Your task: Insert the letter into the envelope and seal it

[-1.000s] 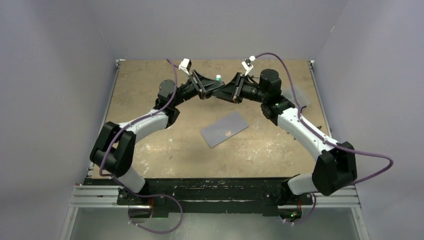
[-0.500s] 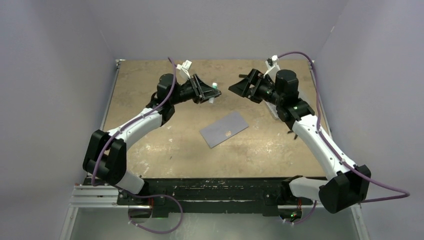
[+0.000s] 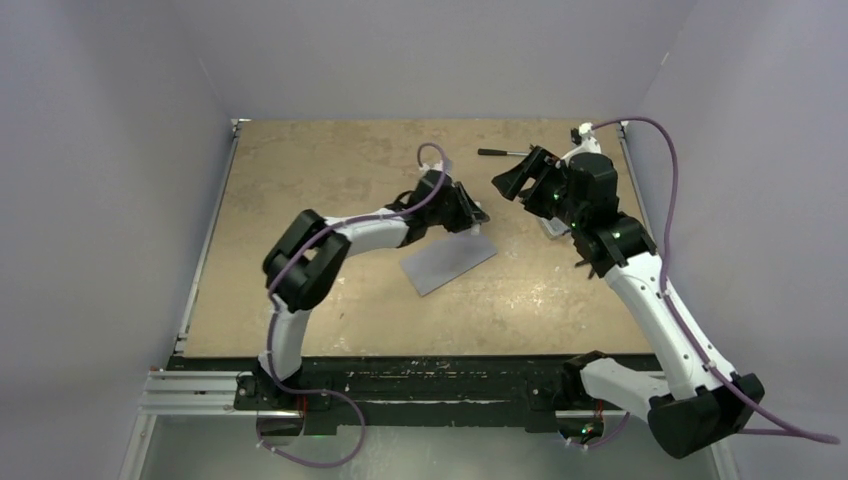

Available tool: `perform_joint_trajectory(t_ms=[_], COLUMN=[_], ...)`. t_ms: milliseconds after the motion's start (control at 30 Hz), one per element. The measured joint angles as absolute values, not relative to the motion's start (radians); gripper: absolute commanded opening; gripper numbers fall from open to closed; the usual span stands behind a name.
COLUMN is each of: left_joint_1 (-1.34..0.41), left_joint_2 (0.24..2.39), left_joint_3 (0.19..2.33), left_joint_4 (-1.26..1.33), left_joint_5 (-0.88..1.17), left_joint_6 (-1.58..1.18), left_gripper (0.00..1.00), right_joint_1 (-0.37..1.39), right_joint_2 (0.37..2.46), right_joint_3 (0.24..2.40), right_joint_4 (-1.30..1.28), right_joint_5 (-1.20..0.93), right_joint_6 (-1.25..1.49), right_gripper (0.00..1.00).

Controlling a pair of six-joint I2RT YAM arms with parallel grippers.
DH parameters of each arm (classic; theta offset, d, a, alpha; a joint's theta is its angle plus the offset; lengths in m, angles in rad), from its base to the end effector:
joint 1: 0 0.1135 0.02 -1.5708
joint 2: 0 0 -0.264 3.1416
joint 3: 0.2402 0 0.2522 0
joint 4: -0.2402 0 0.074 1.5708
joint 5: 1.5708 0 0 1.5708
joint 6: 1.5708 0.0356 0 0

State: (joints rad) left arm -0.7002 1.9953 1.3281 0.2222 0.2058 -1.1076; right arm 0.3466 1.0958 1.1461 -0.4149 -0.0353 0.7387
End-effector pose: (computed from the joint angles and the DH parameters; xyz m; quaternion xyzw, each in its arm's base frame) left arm 0.3444 -0.2997 0.2028 -0.1165 0.8349 -0.4708 0.2601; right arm 0.2284 0.0838 0.3814 0.1506 0.8096 0.3053 0.4781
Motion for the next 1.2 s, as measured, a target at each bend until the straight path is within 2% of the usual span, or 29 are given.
perform_joint_trajectory(t_ms=[233, 467, 633, 933, 1067, 1200], left_joint_1=[-0.842, -0.924, -0.929, -0.929, -0.929, -0.923], left_joint_2=[2.267, 2.354, 2.393, 2.429, 2.437, 2.437], left_joint_3=[1.542, 1.693, 1.731, 1.762, 1.761, 1.738], left_joint_4=[0.101, 0.049, 0.05, 0.101, 0.136, 0.208], left_joint_5=[-0.028, -0.164, -0.202, -0.269, -0.268, -0.223], left_joint_6=[-1.205, -1.293, -1.356, -1.436, -1.424, -1.357], left_gripper=[0.02, 0.25, 0.37, 0.37, 0.44, 0.46], right_joint_1=[0.347, 0.347, 0.347, 0.347, 0.347, 0.347], right_joint_2=[1.019, 0.987, 0.972, 0.949, 0.936, 0.935], right_joint_3=[1.146, 1.145, 1.142, 1.136, 1.131, 1.131], right_joint_4=[-0.486, -0.53, -0.549, -0.569, -0.573, -0.576], right_joint_5=[0.009, 0.009, 0.008, -0.017, -0.021, -0.037], right_joint_6=[0.726, 0.709, 0.693, 0.669, 0.657, 0.649], right_gripper=[0.74, 0.75, 0.75, 0.75, 0.76, 0.76])
